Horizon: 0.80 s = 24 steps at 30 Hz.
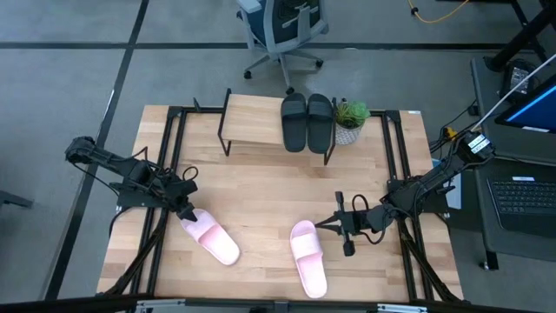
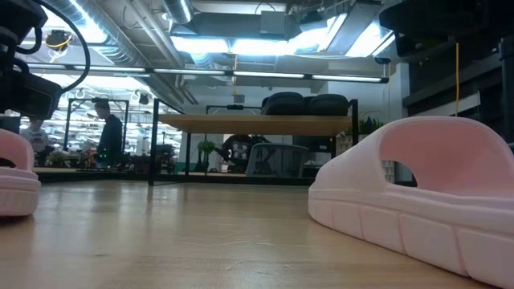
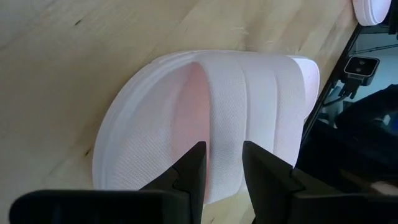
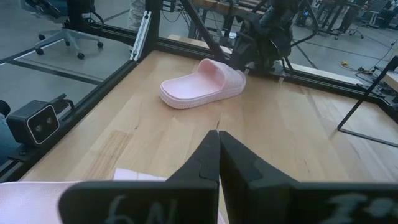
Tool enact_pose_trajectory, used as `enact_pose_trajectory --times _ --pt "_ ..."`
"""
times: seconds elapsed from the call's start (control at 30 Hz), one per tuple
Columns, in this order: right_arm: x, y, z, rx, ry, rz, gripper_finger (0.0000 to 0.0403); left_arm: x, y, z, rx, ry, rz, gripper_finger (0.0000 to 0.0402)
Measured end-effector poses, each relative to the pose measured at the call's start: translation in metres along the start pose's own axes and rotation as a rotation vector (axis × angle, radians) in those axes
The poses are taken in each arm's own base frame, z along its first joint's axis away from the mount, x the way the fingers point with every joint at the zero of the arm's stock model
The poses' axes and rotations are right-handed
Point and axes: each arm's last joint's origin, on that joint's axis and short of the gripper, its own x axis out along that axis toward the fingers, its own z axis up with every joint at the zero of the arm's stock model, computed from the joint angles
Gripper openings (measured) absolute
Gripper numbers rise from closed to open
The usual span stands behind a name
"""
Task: Pick and place slides into the shelf
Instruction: Put the left pink slides on the shelf
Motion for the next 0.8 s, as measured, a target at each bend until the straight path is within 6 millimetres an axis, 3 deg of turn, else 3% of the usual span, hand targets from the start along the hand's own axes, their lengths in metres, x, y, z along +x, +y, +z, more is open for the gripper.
enact_pose_trajectory --times 0.8 --pt "0.0001 -0.0002 0.0019 0.036 -0.017 -0.001 0.0004 -0.0001 -0.0043 0.001 0.075 -0.011 -0.043 0.0096"
